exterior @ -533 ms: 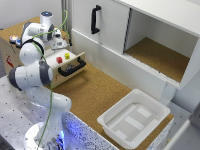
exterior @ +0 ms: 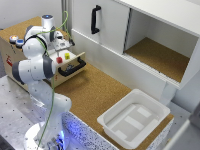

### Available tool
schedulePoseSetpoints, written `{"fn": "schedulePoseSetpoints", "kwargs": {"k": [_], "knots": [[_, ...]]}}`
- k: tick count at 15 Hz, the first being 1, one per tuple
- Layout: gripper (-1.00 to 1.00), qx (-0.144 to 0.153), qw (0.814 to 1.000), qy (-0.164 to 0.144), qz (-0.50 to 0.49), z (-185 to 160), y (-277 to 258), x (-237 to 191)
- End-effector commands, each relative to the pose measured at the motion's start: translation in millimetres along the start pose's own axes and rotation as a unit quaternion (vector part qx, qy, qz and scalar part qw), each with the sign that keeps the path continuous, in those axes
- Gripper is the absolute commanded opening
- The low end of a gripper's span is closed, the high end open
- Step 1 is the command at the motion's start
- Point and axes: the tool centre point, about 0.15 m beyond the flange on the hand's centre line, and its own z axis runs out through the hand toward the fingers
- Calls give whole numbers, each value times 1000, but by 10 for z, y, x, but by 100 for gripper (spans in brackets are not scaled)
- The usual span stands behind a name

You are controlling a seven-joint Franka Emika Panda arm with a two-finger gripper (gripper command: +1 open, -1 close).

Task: Put the grasped pink block inside the right cabinet

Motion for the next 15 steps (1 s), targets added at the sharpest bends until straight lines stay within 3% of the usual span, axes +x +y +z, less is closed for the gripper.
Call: {"fn": "schedulePoseSetpoints", "kwargs": {"k": [1,6,7,15], "knots": [[100,9,1000,12,-1,219,322,-27],[100,10,1000,15,-1,225,285,16],[-100,6,1000,15,3,232,284,27],[-100,-3,999,-1,37,250,299,-4]]}}
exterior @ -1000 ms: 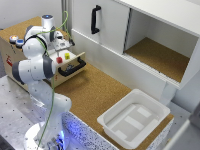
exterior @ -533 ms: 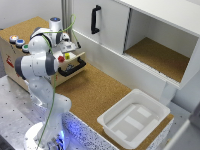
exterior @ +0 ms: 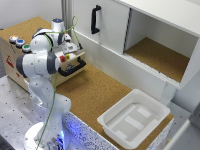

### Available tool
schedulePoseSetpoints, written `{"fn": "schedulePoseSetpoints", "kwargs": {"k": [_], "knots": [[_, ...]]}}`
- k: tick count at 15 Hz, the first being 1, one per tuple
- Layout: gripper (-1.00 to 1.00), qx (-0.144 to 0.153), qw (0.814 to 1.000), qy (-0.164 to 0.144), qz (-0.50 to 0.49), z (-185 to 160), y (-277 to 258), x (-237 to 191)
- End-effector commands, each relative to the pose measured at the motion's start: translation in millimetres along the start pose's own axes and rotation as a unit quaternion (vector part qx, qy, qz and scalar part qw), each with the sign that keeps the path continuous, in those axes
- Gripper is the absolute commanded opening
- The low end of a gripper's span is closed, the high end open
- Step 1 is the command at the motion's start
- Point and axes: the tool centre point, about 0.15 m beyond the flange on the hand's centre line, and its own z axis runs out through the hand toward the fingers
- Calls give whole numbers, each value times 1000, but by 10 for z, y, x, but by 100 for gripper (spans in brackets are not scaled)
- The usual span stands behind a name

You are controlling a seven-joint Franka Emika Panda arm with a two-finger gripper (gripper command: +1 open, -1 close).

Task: Put the grasped pink block inside the right cabinet

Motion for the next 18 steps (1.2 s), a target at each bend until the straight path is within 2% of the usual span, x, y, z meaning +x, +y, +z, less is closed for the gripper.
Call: {"fn": "schedulePoseSetpoints", "kwargs": {"k": [1,3,5,6,10,12,14,16,18], "knots": [[-100,-15,999,-11,28,76,21,0],[-100,-14,999,-6,44,1,12,-5],[-100,-3,994,25,103,-310,140,-66],[-100,-14,991,38,126,-520,203,-113],[-100,-79,973,56,207,-1303,401,-368],[-100,-101,956,54,270,-1601,517,-632],[-100,-122,937,47,323,-1733,607,-965],[-100,-125,919,43,372,-1749,695,-1338],[-100,-125,894,54,426,-1716,804,-1745]]}}
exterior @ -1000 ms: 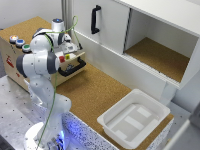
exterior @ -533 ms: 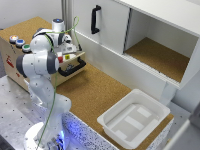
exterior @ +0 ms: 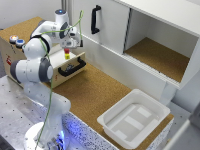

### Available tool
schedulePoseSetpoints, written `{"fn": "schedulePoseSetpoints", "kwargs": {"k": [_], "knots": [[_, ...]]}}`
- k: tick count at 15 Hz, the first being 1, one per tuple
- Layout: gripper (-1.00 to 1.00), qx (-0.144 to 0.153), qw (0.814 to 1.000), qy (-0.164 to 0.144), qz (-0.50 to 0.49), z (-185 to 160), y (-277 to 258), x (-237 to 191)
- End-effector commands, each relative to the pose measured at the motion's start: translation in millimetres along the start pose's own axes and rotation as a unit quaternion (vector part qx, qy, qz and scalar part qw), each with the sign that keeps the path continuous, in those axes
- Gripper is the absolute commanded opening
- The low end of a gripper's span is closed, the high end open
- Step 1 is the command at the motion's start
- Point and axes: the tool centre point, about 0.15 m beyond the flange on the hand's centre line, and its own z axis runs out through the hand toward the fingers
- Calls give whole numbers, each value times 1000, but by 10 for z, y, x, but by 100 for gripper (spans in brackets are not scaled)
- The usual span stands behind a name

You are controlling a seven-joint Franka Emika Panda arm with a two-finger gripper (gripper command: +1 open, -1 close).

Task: Put the grasped pink block inside the right cabinet

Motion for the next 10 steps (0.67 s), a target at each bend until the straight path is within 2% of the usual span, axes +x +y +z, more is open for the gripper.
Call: {"fn": "schedulePoseSetpoints", "kwargs": {"k": [1,3,5,10], "knots": [[-100,-18,992,19,122,-43,792,-601],[-100,-21,984,29,174,81,1109,-791],[-100,-38,975,34,214,157,1500,-979],[-100,-56,968,20,242,267,2457,-1153]]}}
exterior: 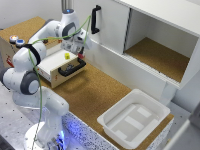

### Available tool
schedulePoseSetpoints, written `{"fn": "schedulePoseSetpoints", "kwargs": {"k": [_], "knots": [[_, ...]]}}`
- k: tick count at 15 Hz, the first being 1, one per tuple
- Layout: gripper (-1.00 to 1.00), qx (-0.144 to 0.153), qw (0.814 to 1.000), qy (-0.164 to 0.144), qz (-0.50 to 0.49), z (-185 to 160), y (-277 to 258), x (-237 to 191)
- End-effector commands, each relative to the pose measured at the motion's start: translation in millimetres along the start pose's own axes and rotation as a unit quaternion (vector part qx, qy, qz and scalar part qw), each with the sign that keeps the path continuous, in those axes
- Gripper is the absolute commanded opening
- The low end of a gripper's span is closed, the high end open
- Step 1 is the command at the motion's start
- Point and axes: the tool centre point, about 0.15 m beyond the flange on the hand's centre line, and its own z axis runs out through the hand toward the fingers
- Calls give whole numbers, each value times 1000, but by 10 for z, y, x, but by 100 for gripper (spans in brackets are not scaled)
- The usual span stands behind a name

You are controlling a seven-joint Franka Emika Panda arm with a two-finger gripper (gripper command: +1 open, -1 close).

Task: Put the grasped pink block inside the right cabinet

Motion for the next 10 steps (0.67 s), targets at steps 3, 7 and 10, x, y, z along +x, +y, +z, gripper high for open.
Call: {"fn": "schedulePoseSetpoints", "kwargs": {"k": [3,7,10], "knots": [[-100,-9,998,30,48,300,1190,380],[-100,-39,996,35,77,282,1637,731],[-100,-33,994,45,90,428,2037,1092]]}}
